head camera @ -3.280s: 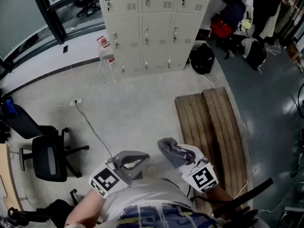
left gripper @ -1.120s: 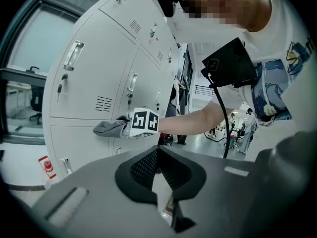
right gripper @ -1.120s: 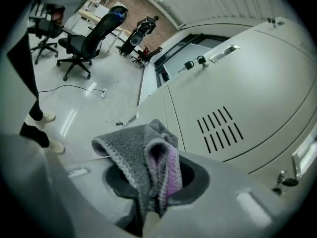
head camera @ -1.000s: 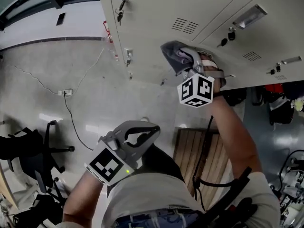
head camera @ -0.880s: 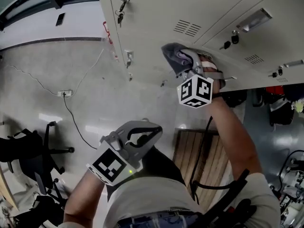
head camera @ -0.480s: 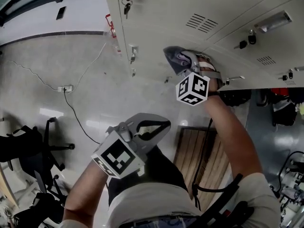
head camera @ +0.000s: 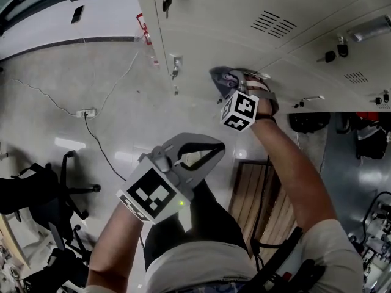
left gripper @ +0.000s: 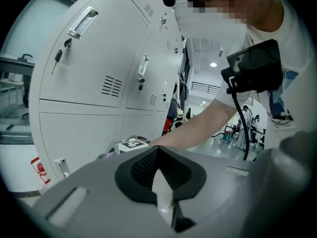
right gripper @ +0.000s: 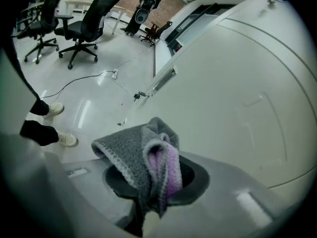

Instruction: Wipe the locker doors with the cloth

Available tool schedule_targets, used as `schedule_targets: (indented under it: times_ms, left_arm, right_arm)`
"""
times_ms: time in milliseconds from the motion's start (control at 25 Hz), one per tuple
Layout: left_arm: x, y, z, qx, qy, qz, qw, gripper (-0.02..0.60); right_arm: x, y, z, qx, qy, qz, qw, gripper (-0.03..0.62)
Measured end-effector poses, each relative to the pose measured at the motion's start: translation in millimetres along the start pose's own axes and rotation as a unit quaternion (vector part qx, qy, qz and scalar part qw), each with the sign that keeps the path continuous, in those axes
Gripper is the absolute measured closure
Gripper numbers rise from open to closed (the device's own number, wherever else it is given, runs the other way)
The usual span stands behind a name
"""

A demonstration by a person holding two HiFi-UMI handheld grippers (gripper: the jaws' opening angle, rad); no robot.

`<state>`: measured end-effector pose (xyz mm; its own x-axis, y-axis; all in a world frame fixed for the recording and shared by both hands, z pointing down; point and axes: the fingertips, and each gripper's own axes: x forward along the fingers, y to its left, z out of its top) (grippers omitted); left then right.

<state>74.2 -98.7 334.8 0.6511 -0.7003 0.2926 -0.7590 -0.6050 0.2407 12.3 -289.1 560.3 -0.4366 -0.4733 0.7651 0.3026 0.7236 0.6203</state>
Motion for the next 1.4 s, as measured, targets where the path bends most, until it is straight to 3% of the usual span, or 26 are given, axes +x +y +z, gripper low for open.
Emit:
schedule_targets:
  times_ms: [640, 920, 1080, 1400]
  left_arm:
    - [-5.6, 33.9, -7.5, -0.017, -0.008, 0.011, 0.9998, 0.578]
    - [-9.8, 45.1, -9.8, -0.019, -0.008, 0.013, 0.9997, 0.578]
    - [-13.9, 46.2, -11.2, -0.014, -0.010, 0.009, 0.9998, 0.577]
    - [-24.4, 36.7, -3.8, -0.002, -0.011, -0.003, 0.9999, 0.578]
  right_arm:
    - [85.9, 68.4, -19.9, -0.049, 0.085, 0.072, 0.993, 0.507]
    - [111.4, 94.9, -34.0, -0.024, 0.095, 0.113, 0.989, 0.507]
    - [84.7, 89.2, -27.0, 0.016, 0.061, 0.113, 0.992, 0.507]
    - [-59.1, 12.0, 18.1, 0.057, -0.037, 0.039, 0.997, 0.507]
